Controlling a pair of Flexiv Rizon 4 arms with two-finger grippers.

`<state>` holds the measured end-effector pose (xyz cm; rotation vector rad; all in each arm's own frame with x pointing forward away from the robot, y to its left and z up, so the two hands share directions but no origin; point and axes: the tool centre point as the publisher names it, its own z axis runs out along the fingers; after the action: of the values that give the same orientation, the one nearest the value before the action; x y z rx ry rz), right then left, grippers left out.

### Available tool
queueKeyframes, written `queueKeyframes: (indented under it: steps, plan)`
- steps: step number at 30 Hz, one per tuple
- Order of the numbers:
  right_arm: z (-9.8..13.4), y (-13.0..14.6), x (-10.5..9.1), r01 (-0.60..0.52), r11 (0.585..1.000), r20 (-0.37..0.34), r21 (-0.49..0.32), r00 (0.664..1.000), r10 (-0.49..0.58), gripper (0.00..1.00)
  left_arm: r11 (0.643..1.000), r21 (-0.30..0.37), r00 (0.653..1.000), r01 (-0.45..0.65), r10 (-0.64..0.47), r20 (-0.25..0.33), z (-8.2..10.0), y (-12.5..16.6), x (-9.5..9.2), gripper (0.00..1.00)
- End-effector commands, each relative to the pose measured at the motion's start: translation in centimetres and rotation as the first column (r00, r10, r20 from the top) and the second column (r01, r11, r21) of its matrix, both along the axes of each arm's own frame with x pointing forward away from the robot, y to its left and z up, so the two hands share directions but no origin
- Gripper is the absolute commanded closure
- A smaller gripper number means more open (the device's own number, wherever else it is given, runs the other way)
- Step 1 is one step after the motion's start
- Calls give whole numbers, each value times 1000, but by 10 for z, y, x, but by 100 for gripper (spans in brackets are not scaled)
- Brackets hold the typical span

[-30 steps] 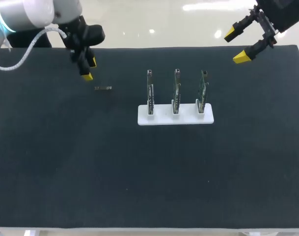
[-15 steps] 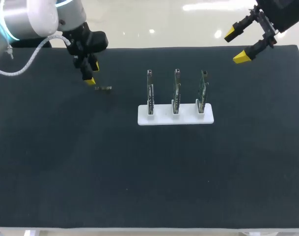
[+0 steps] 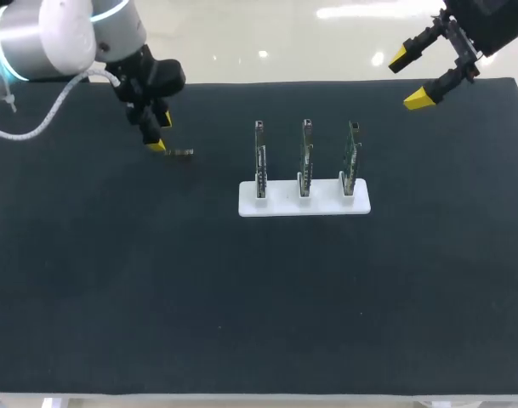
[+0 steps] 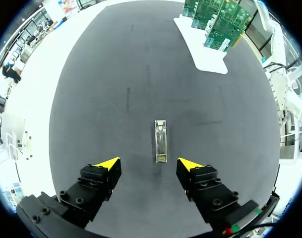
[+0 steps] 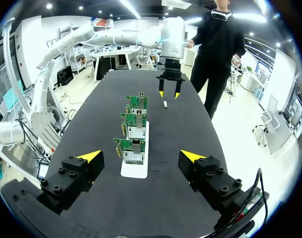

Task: Pick up the optical module with the left hand, and insert it into the network port with the right hand.

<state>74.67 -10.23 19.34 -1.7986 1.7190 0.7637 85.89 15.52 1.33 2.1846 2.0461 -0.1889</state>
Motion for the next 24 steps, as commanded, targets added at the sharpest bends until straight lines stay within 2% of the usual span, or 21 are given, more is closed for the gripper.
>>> queueKeyframes:
  steps: [1, 5, 15, 24]
  plan:
    - [0, 0, 1, -1, 1000, -1, 0, 1000, 1, 0, 999, 23, 998, -26, 24, 50, 3, 3, -6, 0]
    - [0, 0, 1, -1, 1000, -1, 0, 1000, 1, 0, 998, 50, 998, -45, 43, 47, 2, 6, -7, 0]
    - [0, 0, 1, -1, 1000, -1, 0, 1000, 1, 0, 997, 72, 998, -37, 34, 45, 0, 8, -13, 0]
    - [0, 0, 1, -1, 1000, -1, 0, 1000, 1, 0, 996, 72, 997, -56, 51, 65, -12, 2, -14, 0]
